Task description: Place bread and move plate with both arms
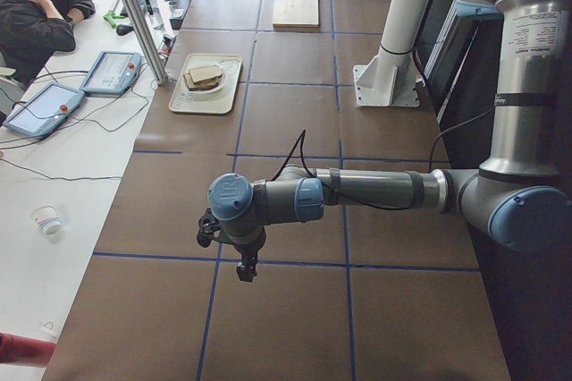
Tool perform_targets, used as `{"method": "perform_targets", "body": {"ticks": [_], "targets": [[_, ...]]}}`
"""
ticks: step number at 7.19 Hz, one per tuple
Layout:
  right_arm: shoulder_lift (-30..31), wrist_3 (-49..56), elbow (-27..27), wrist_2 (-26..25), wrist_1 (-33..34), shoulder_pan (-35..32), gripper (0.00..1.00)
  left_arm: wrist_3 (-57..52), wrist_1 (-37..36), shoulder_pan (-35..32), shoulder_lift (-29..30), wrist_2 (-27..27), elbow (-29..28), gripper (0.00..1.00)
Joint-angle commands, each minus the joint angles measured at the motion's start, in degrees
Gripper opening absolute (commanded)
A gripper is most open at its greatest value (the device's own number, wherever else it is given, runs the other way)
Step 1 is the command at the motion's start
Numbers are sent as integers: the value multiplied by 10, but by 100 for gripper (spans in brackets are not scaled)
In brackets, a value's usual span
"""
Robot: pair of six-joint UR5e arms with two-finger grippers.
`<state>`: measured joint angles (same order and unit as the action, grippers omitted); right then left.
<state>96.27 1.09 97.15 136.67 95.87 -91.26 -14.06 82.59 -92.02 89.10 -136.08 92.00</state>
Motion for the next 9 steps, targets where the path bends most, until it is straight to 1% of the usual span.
{"method": "perform_targets", "body": {"ticks": [1, 9], "targets": [[22, -4, -12, -7, -53, -8, 100, 0, 1, 1, 1, 0, 0, 100], [15, -8, -17, -9, -54, -11, 100, 0, 4, 1, 0, 0, -5, 100]]}}
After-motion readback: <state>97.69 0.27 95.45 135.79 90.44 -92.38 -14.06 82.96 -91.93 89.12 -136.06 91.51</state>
